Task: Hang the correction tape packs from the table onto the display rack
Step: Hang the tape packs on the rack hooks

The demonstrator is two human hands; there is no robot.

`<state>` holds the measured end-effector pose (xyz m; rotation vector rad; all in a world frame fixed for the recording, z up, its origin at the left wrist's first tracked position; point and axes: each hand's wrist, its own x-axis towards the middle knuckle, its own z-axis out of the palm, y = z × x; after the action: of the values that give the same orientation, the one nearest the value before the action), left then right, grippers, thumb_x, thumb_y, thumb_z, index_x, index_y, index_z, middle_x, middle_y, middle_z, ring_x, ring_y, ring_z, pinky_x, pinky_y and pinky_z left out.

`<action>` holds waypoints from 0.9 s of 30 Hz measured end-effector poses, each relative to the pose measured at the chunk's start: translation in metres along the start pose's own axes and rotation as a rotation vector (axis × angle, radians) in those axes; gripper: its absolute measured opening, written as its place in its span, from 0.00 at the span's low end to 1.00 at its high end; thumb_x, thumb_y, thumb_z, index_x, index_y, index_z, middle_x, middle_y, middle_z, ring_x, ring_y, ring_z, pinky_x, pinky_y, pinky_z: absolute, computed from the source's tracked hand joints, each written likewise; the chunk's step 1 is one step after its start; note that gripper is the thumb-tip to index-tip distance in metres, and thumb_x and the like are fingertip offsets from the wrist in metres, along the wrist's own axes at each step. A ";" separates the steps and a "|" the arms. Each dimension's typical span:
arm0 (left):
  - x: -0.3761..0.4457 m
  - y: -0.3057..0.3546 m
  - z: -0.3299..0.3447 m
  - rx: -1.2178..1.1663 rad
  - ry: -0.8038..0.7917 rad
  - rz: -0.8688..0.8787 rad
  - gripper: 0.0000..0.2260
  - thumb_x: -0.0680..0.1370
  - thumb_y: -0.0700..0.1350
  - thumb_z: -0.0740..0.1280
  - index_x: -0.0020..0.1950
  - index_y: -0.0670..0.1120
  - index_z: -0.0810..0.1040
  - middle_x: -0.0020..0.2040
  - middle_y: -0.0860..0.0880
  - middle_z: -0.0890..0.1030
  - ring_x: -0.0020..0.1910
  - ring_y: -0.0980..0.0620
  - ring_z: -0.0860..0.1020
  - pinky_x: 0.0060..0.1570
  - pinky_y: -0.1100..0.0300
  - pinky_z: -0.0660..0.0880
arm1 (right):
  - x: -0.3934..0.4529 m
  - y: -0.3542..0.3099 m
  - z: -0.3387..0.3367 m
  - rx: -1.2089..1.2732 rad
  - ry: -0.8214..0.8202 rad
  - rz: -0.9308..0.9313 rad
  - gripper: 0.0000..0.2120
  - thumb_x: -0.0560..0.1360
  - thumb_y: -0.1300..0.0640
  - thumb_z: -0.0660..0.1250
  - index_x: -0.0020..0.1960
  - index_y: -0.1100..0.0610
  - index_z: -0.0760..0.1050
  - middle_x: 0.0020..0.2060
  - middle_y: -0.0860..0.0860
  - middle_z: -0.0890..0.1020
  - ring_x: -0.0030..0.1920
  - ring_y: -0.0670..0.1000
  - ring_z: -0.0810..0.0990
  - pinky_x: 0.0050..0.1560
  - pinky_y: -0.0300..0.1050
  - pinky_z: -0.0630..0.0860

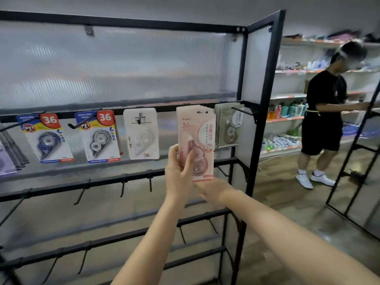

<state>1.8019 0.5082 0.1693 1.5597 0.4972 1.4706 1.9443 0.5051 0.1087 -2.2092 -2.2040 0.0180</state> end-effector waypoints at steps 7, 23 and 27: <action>0.028 -0.016 0.040 0.045 0.020 -0.040 0.07 0.80 0.46 0.63 0.54 0.45 0.70 0.41 0.54 0.77 0.37 0.60 0.77 0.36 0.68 0.72 | -0.033 0.046 -0.036 -0.129 0.052 0.144 0.21 0.80 0.59 0.56 0.72 0.60 0.62 0.68 0.57 0.68 0.66 0.57 0.67 0.61 0.51 0.70; 0.064 -0.061 0.044 0.216 0.015 -0.222 0.13 0.79 0.55 0.62 0.54 0.46 0.71 0.49 0.51 0.79 0.49 0.52 0.79 0.41 0.64 0.76 | -0.041 0.058 -0.011 0.022 0.053 0.263 0.18 0.80 0.59 0.58 0.69 0.59 0.66 0.66 0.57 0.69 0.64 0.59 0.70 0.62 0.52 0.70; 0.064 -0.068 0.032 0.373 -0.071 -0.239 0.17 0.78 0.59 0.62 0.53 0.46 0.72 0.48 0.51 0.80 0.47 0.53 0.80 0.45 0.56 0.78 | -0.038 0.051 -0.007 0.080 0.059 0.286 0.17 0.80 0.60 0.57 0.67 0.59 0.67 0.65 0.57 0.70 0.63 0.58 0.71 0.61 0.52 0.71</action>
<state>1.8644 0.5834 0.1546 1.7602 0.9229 1.1806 1.9952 0.4672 0.1146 -2.4244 -1.8088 0.0441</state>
